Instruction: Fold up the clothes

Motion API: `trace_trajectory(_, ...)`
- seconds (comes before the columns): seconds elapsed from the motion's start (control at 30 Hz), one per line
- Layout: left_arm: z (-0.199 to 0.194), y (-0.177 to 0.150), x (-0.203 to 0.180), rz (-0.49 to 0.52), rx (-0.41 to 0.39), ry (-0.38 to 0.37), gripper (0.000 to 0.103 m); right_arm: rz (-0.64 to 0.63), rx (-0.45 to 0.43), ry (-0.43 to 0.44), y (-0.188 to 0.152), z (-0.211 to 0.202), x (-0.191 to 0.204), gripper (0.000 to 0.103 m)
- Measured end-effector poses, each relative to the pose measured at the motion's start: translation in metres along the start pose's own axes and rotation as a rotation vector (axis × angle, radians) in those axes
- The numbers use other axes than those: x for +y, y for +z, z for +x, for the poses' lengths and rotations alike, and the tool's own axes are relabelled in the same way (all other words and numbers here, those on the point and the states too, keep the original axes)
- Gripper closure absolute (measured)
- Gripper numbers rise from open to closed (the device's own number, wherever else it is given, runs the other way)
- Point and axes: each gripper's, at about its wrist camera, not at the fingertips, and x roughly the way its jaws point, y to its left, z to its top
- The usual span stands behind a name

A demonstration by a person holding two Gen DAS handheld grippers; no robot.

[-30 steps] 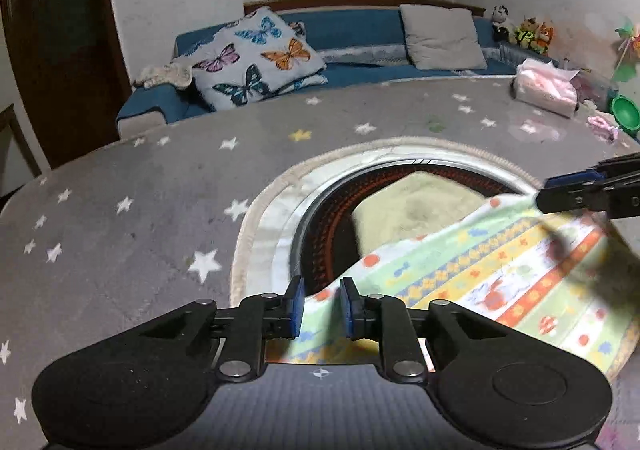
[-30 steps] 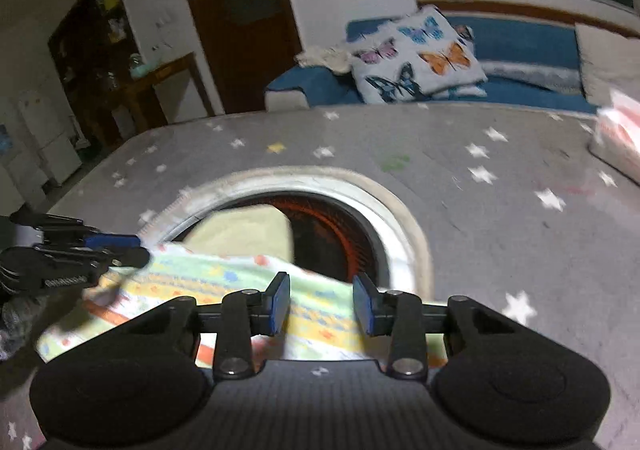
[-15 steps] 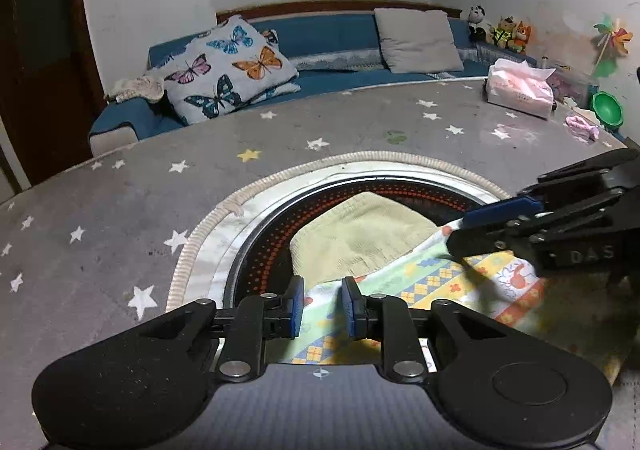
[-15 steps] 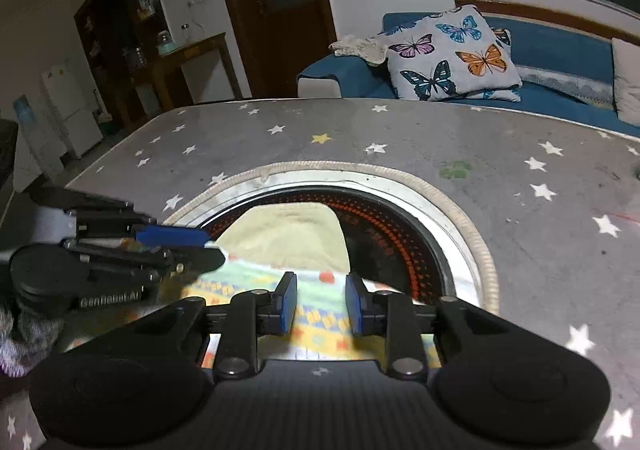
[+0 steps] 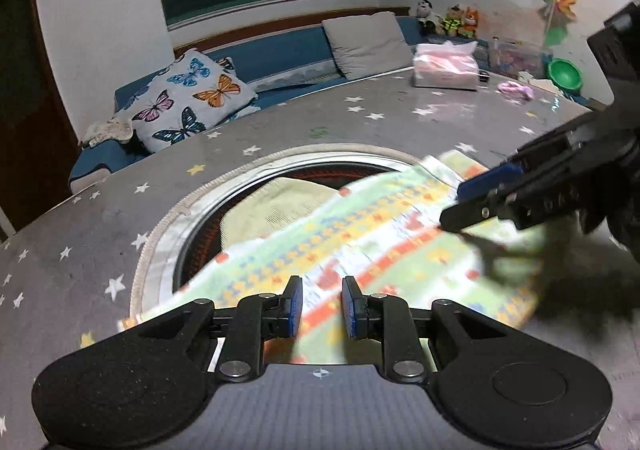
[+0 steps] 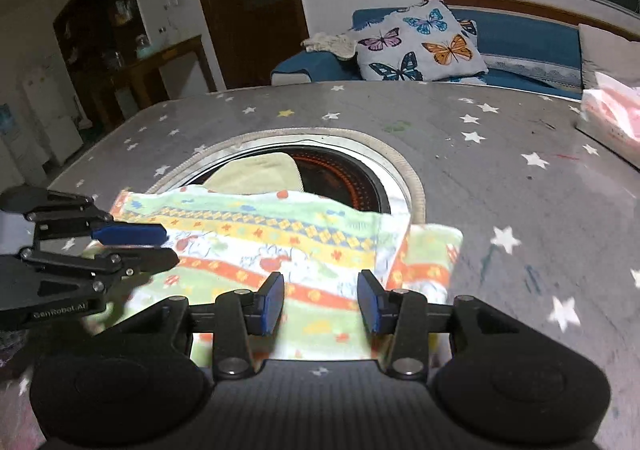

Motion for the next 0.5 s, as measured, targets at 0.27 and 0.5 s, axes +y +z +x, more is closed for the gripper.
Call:
trace_trajectory(0.27,-0.019,-0.013,-0.029,0.054,-0.035,-0.026,0.076,-0.095,-0.043,0.041,-0.013,-0.02,0.036,0.05)
trace_trajectory(0.5,-0.031,-0.03,-0.044,0.099,-0.063,-0.015,0.076,-0.23,0.007,0.018,-0.041,-0.021,0.06,0.049)
